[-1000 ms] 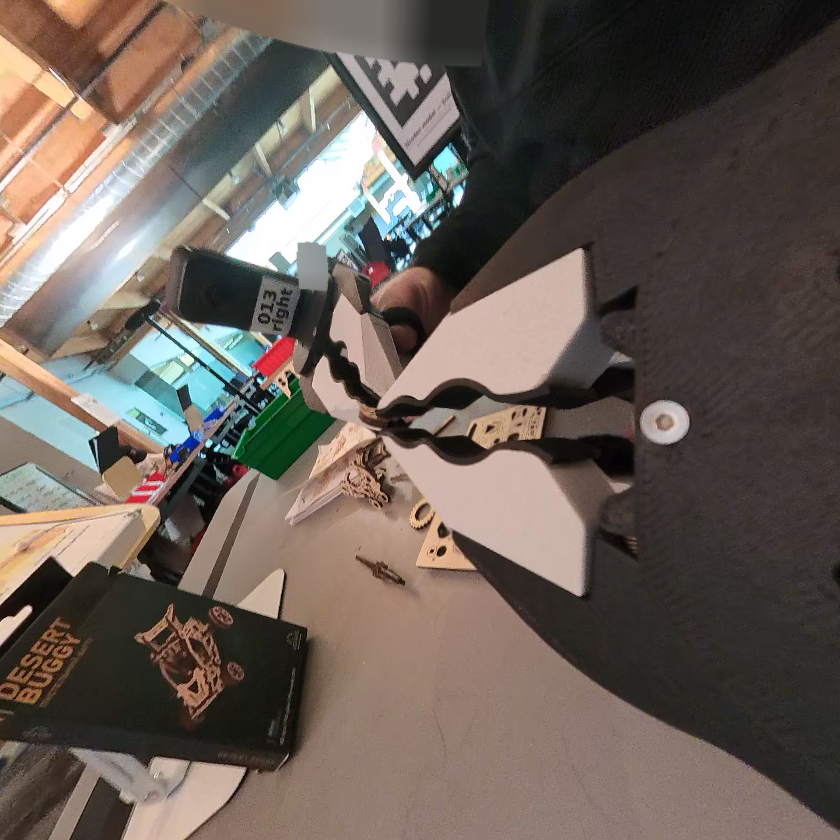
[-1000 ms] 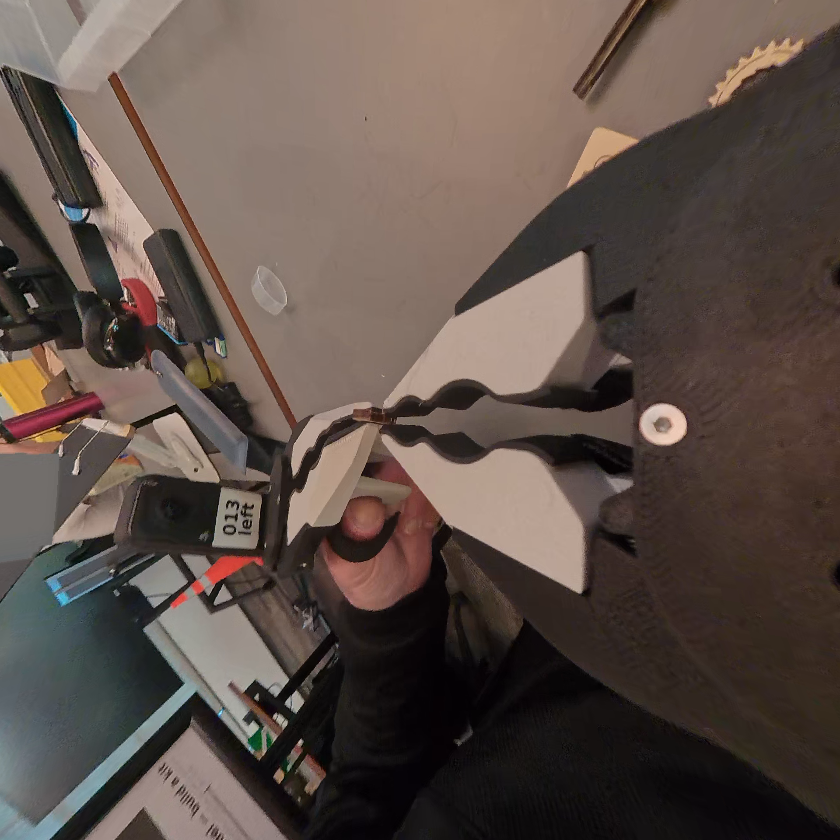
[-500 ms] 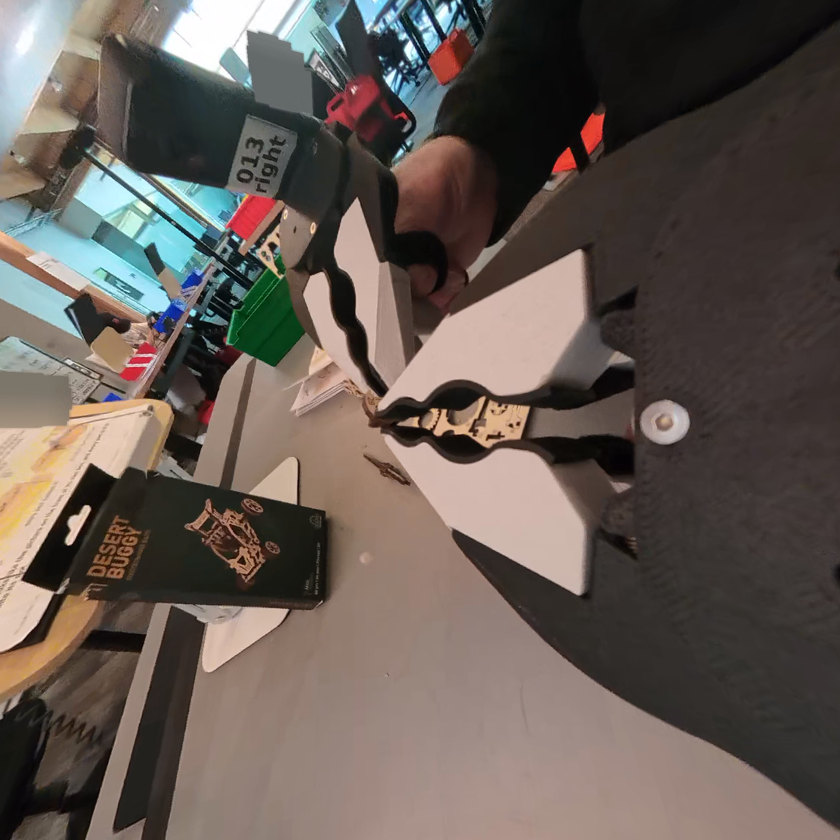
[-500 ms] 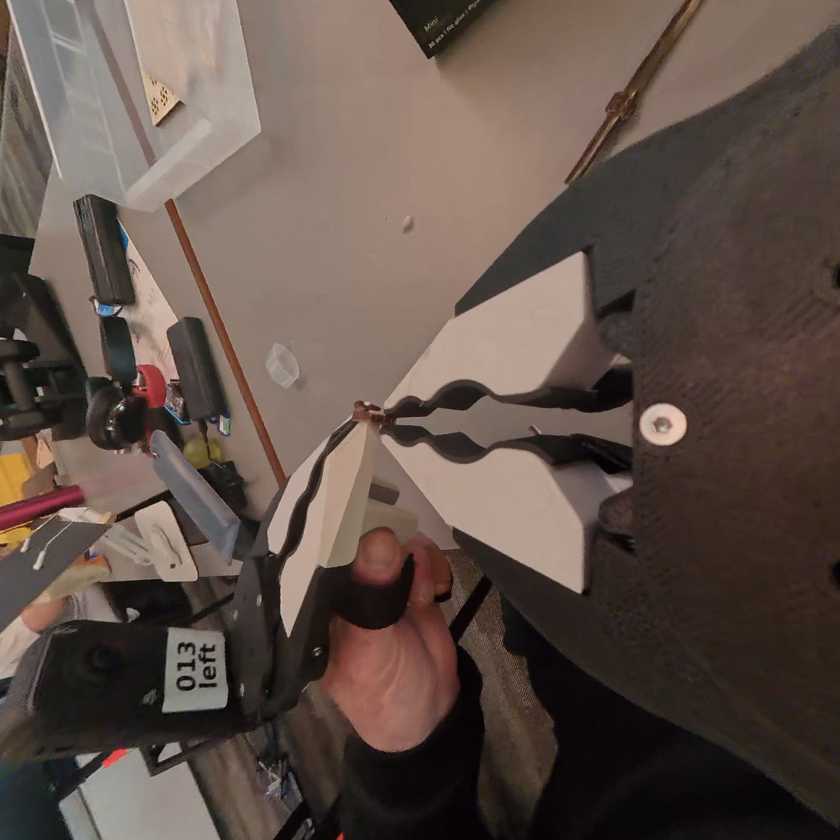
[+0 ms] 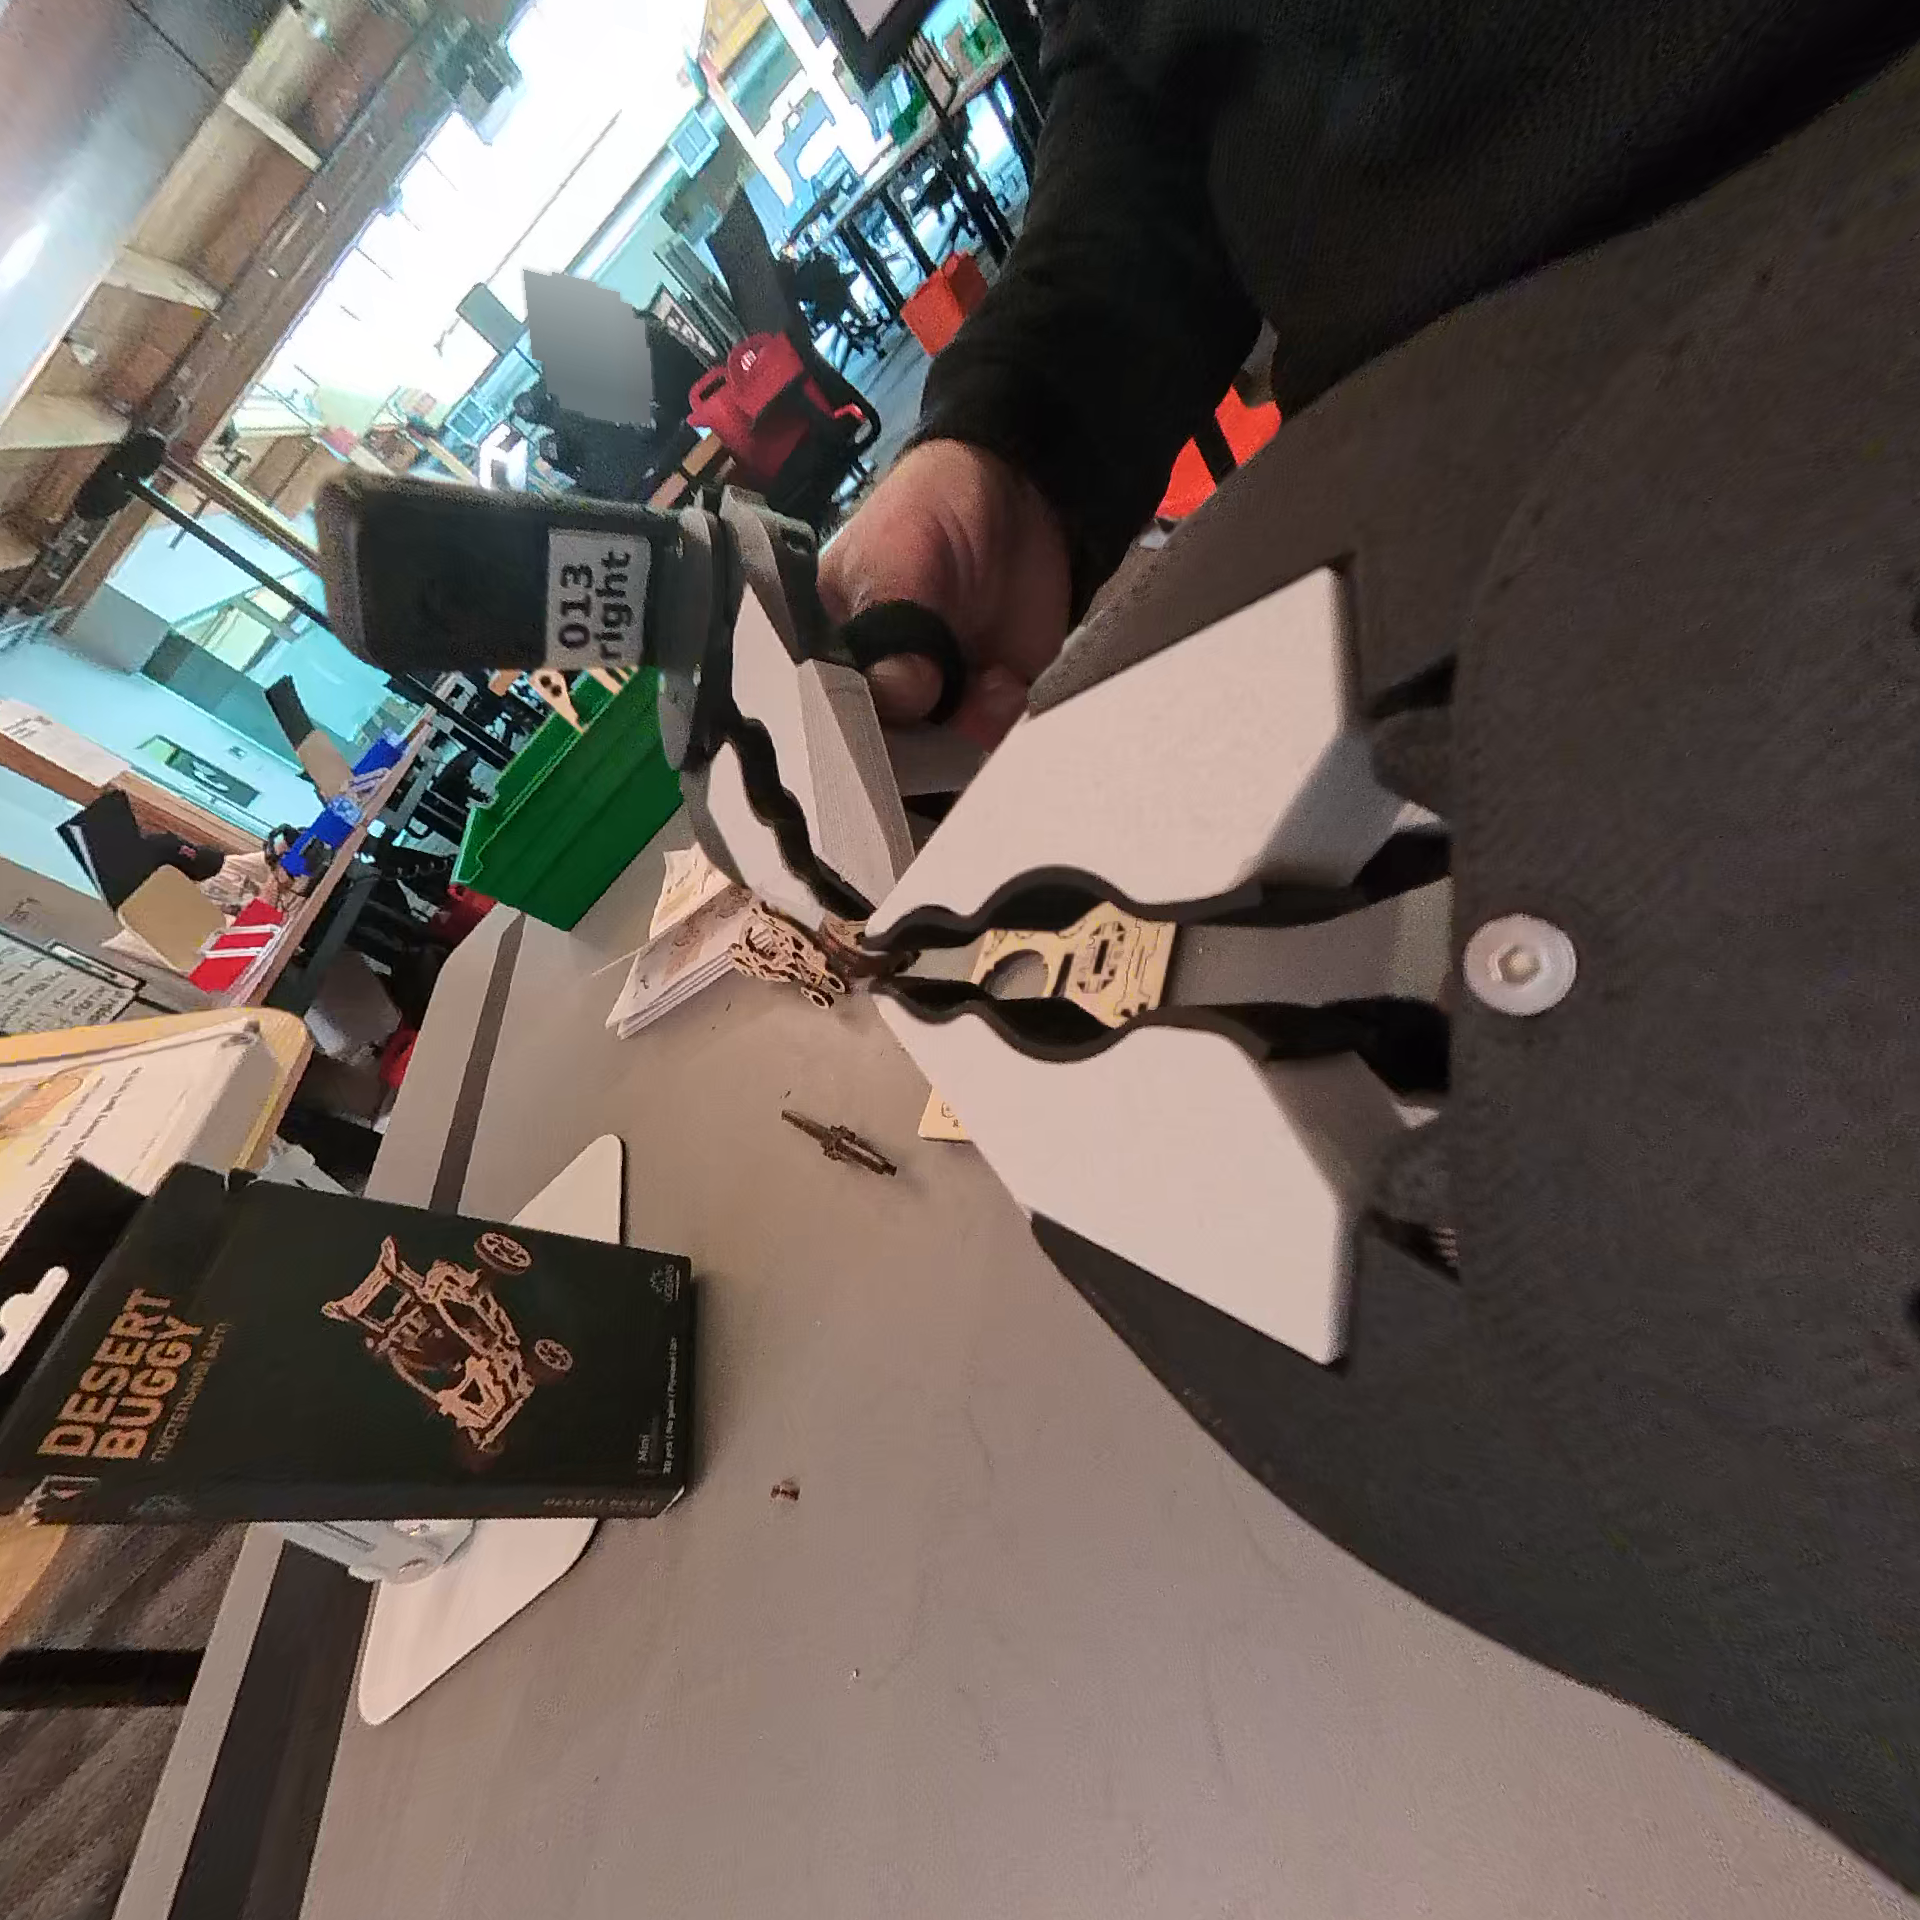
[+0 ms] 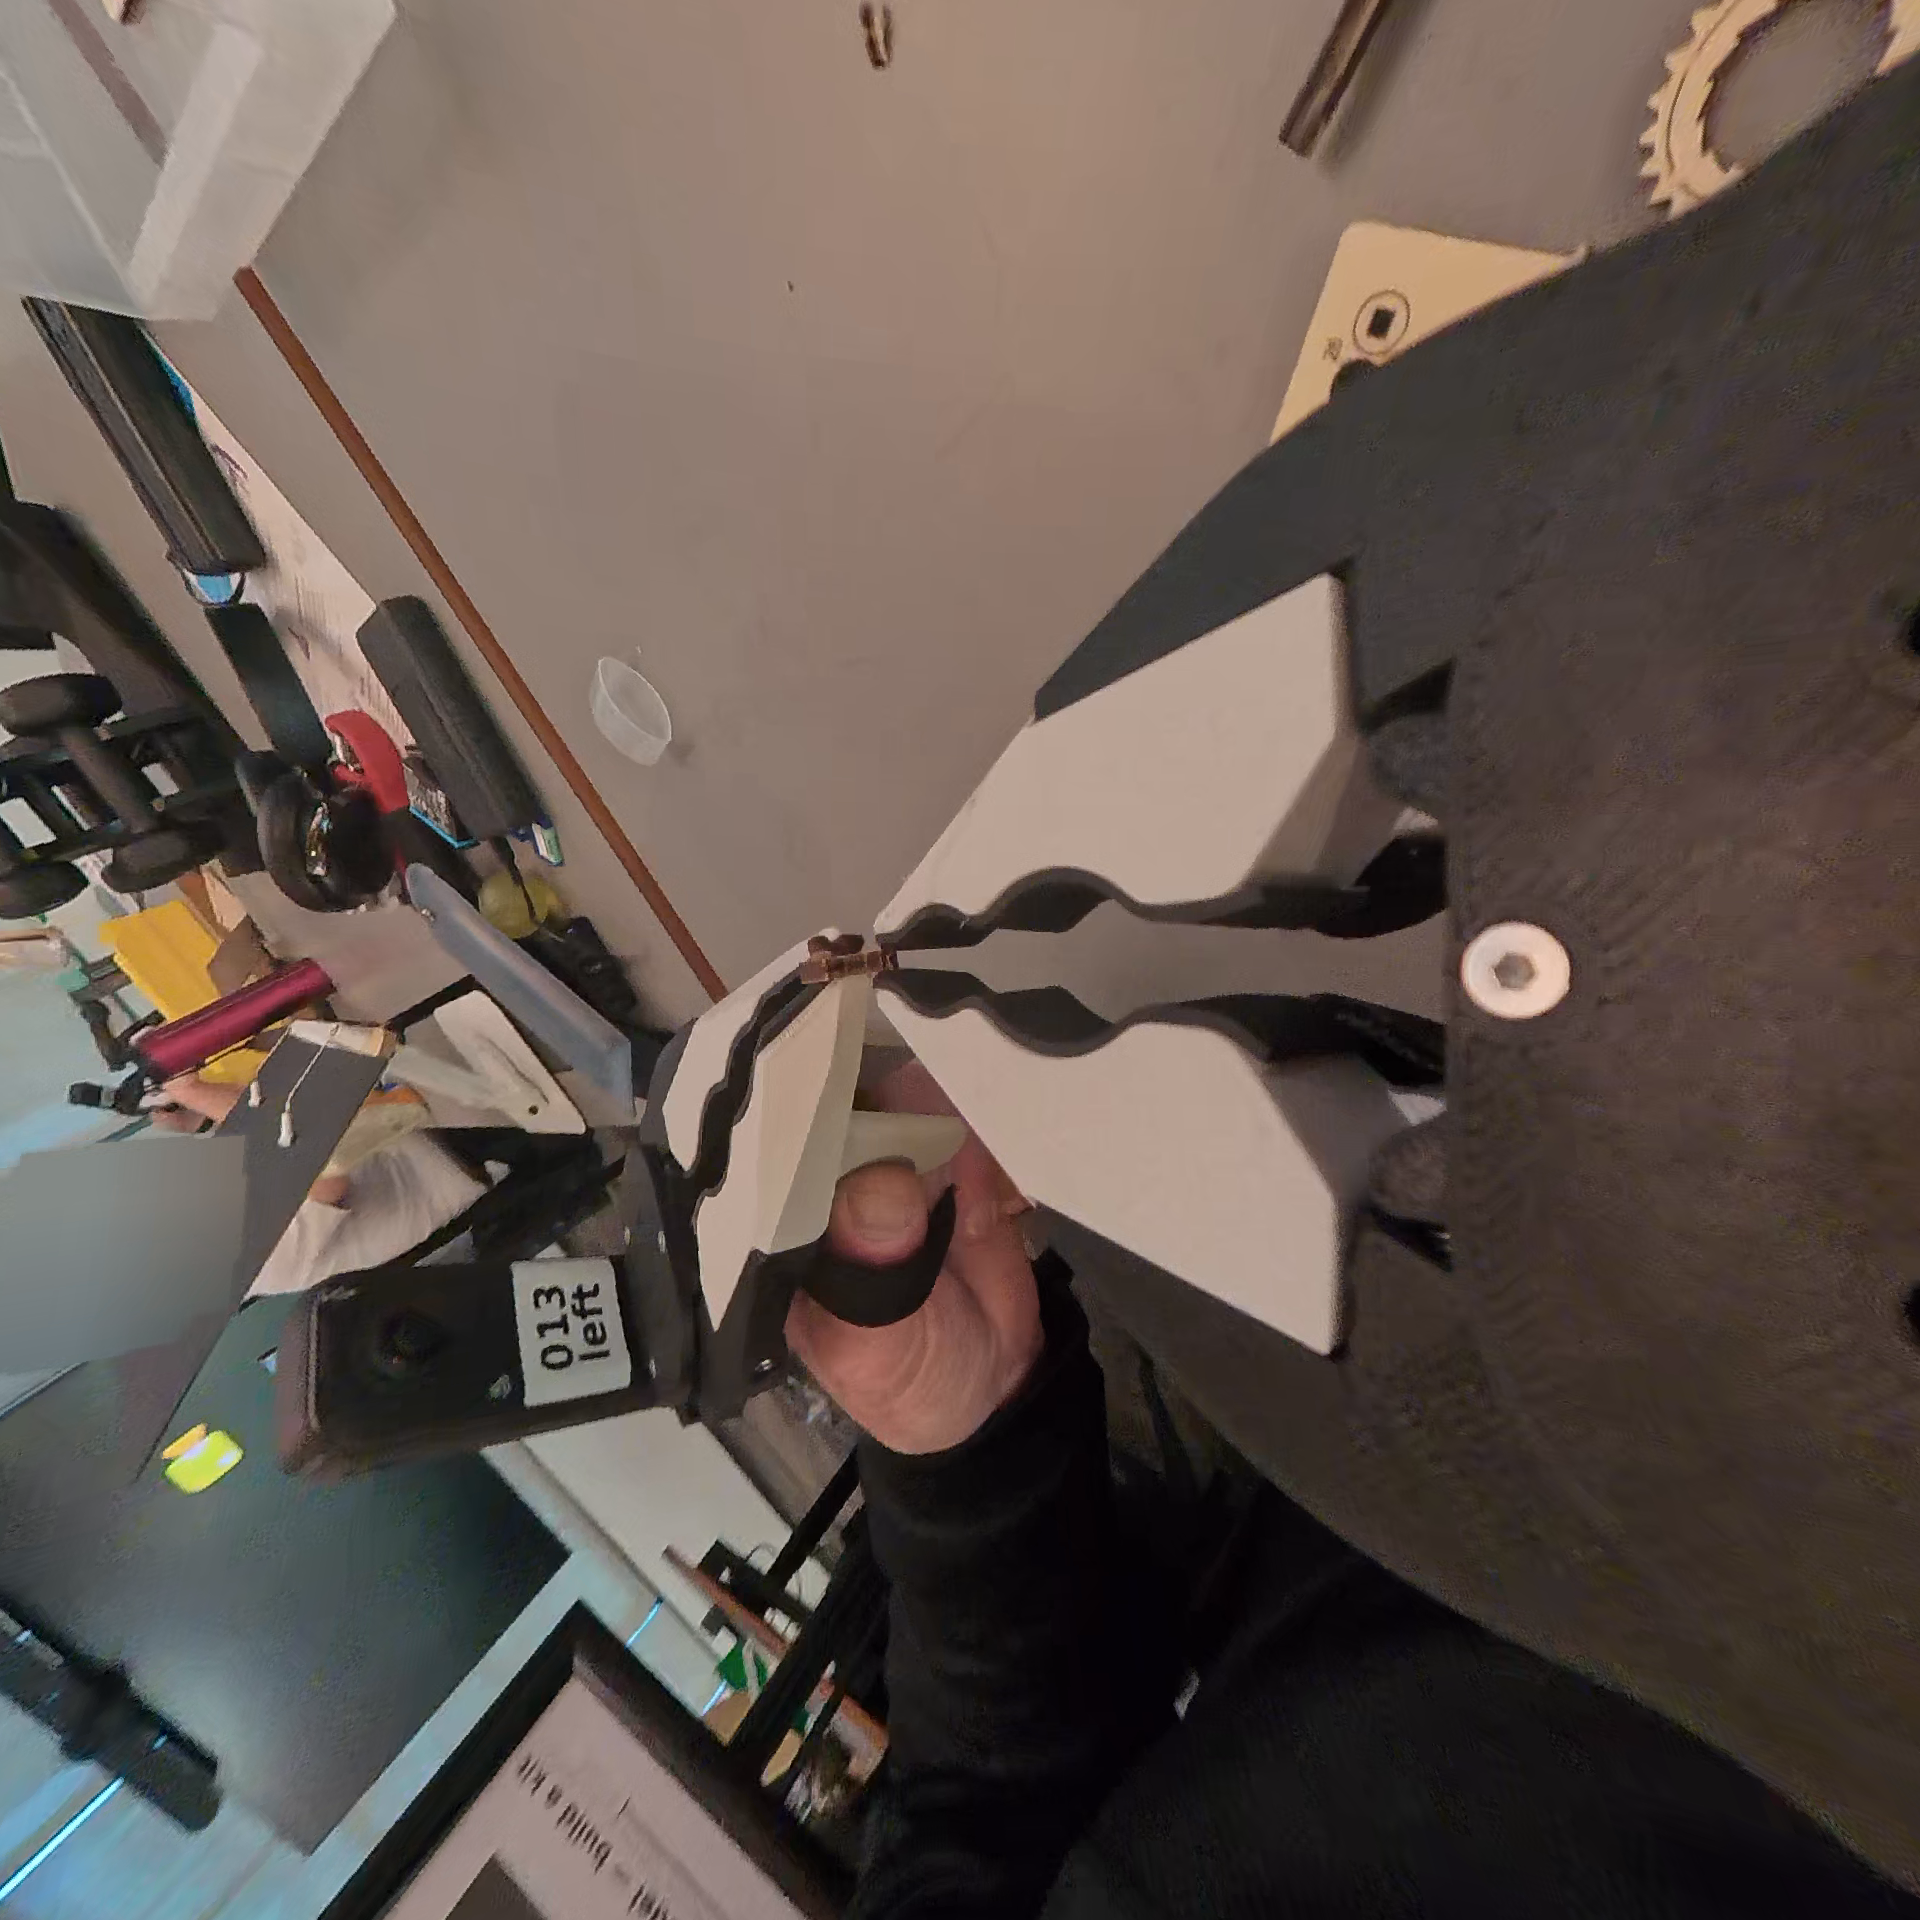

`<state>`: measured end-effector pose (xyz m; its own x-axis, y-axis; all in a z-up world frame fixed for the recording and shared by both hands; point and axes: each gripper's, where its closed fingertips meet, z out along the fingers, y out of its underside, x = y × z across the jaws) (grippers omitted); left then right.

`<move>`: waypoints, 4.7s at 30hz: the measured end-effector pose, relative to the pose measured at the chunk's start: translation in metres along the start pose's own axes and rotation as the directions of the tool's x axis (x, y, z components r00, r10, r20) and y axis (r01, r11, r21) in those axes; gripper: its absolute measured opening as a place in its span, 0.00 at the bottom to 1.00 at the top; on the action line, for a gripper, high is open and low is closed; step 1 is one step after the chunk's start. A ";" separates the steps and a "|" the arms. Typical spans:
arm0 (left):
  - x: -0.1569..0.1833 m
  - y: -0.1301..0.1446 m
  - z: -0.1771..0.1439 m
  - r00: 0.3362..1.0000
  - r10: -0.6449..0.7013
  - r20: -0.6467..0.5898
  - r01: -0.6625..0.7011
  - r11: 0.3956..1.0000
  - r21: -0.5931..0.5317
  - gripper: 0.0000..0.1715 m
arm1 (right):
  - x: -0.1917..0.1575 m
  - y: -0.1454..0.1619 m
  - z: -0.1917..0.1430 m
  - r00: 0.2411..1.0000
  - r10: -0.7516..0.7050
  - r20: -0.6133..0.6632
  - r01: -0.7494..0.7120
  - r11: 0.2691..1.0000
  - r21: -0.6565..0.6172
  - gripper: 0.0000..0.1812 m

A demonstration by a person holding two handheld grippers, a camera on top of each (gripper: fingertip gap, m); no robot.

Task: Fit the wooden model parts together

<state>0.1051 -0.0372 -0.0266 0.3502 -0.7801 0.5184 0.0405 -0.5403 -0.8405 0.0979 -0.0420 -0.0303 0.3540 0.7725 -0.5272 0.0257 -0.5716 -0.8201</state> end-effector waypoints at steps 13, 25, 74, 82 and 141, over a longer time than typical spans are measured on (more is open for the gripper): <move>0.011 -0.010 -0.002 0.981 -0.120 -0.154 0.128 0.991 0.049 0.01 | -0.001 -0.008 -0.014 0.950 0.222 0.221 -0.241 0.968 0.065 0.00; 0.024 -0.017 -0.009 0.889 -0.237 -0.392 0.283 0.957 0.062 0.00 | -0.032 -0.008 -0.011 0.886 0.226 0.405 -0.248 0.969 0.001 0.00; -0.065 0.089 0.010 0.966 0.254 0.052 -0.187 0.823 -0.537 0.17 | 0.018 0.029 -0.090 0.986 -0.050 -0.156 0.004 0.959 -0.282 0.03; -0.075 0.100 0.023 0.906 0.406 0.123 -0.265 0.769 -0.581 0.08 | 0.009 0.038 -0.106 0.987 -0.035 -0.159 -0.009 0.964 -0.267 0.02; -0.052 0.076 0.012 0.934 0.354 0.035 -0.256 0.737 -0.625 0.00 | 0.021 0.099 -0.325 0.827 0.014 -0.562 -0.092 0.990 -0.111 0.00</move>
<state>0.1010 -0.0340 -0.1198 0.3746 -0.9093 0.1811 -0.6449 -0.3959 -0.6537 0.4117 -0.1719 -0.0507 0.8183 0.4758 -0.3224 0.0972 -0.6674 -0.7383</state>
